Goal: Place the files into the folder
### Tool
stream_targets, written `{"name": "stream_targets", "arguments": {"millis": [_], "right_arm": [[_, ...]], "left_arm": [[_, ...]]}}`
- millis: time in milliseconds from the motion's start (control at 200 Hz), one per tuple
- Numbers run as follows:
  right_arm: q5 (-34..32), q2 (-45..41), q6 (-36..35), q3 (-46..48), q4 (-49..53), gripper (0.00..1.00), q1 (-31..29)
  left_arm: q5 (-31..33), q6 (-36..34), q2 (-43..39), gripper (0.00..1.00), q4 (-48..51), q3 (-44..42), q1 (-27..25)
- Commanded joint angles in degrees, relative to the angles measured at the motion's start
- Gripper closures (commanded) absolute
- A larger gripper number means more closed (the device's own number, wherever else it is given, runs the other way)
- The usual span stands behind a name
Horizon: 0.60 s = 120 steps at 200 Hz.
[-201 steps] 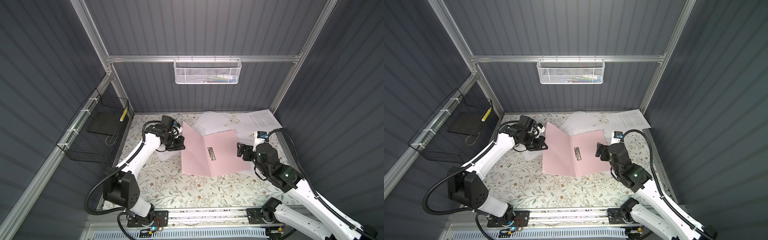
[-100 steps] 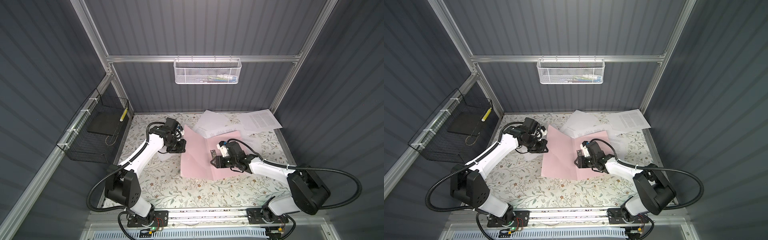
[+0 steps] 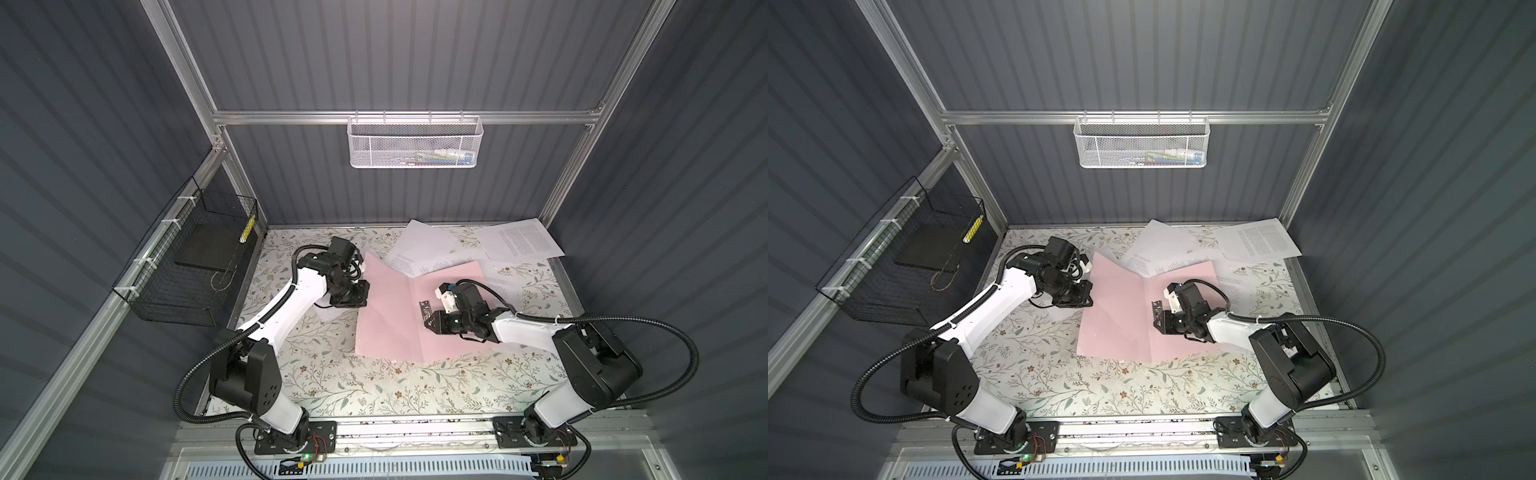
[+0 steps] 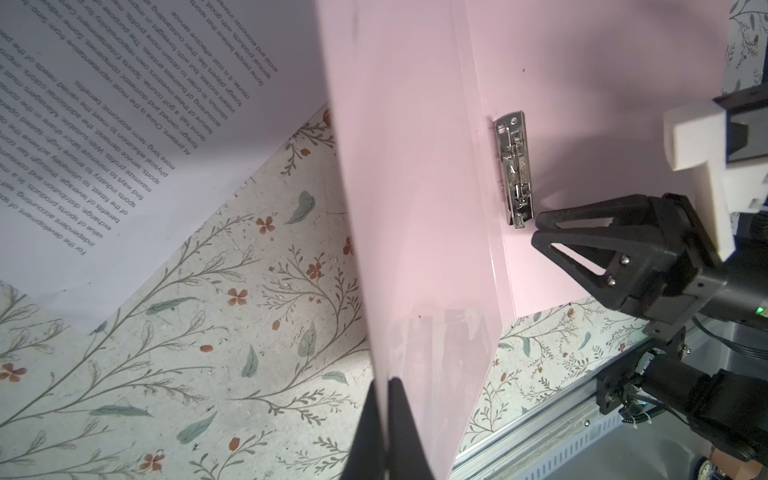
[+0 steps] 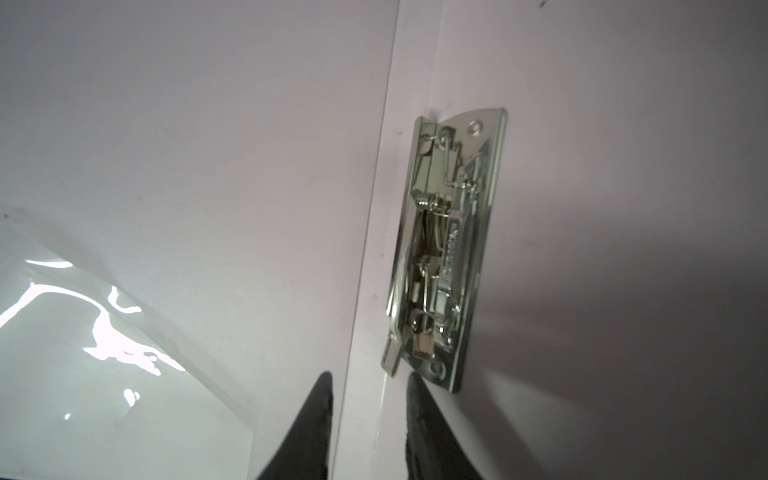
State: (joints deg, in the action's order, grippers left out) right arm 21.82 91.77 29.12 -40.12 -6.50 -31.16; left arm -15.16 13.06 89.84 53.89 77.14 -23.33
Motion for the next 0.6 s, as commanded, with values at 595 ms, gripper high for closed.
{"name": "stream_targets", "arguments": {"millis": [595], "right_arm": [[5.5,5.5,2.5,0.9,-4.8,0.87,1.3]], "left_arm": [[1.0,-1.9,-1.1,1.0,2.3,-0.5,-0.1]]}}
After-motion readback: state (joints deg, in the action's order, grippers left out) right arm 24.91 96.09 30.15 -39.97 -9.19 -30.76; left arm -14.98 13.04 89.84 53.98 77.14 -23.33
